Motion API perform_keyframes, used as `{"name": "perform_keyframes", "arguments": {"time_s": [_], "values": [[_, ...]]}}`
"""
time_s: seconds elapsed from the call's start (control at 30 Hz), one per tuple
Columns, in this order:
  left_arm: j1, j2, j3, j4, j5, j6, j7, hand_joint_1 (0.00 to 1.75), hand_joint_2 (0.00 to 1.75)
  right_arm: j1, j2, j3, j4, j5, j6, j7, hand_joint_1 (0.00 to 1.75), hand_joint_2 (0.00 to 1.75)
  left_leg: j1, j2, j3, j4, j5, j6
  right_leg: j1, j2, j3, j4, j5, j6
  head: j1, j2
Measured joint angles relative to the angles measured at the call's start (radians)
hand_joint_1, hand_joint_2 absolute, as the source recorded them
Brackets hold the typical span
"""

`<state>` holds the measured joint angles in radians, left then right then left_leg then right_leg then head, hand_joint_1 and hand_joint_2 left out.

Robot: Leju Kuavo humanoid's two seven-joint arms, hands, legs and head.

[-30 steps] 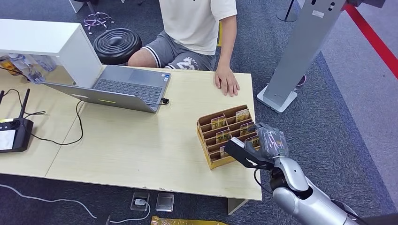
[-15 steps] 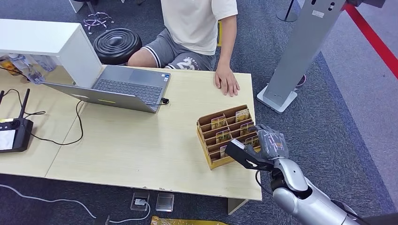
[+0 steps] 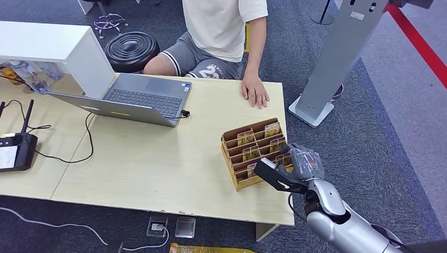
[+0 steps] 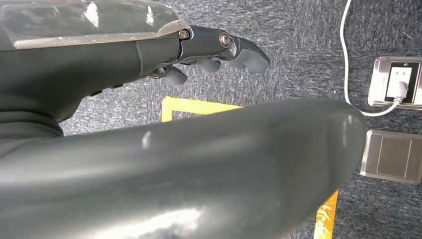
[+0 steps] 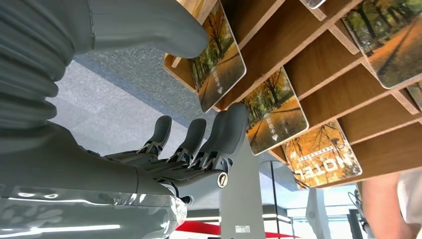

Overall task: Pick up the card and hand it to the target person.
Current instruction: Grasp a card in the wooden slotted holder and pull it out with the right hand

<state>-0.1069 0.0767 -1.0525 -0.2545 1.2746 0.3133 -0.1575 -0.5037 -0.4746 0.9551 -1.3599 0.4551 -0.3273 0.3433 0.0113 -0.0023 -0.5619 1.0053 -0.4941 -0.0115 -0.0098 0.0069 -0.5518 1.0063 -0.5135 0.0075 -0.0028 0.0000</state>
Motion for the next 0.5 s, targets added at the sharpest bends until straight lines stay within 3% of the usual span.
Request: {"name": "perform_keyframes", "arguments": {"time_s": [0.33,0.5], "values": [[0.0,0.0,0.0,0.0,0.003,-0.002,-0.003,0.0,0.0,0.0,0.0,0.0,0.013,-0.005,-0.001,0.002,1.06,1.75,0.0,0.0,0.0,0.0,0.0,0.0,0.0,0.0,0.0,0.0,0.0,0.0,0.0,0.0],[0.0,0.0,0.0,0.0,0.004,-0.002,-0.004,0.0,0.0,0.0,0.0,0.0,0.018,-0.005,-0.002,0.002,1.06,1.75,0.0,0.0,0.0,0.0,0.0,0.0,0.0,0.0,0.0,0.0,0.0,0.0,0.0,0.0]]}}
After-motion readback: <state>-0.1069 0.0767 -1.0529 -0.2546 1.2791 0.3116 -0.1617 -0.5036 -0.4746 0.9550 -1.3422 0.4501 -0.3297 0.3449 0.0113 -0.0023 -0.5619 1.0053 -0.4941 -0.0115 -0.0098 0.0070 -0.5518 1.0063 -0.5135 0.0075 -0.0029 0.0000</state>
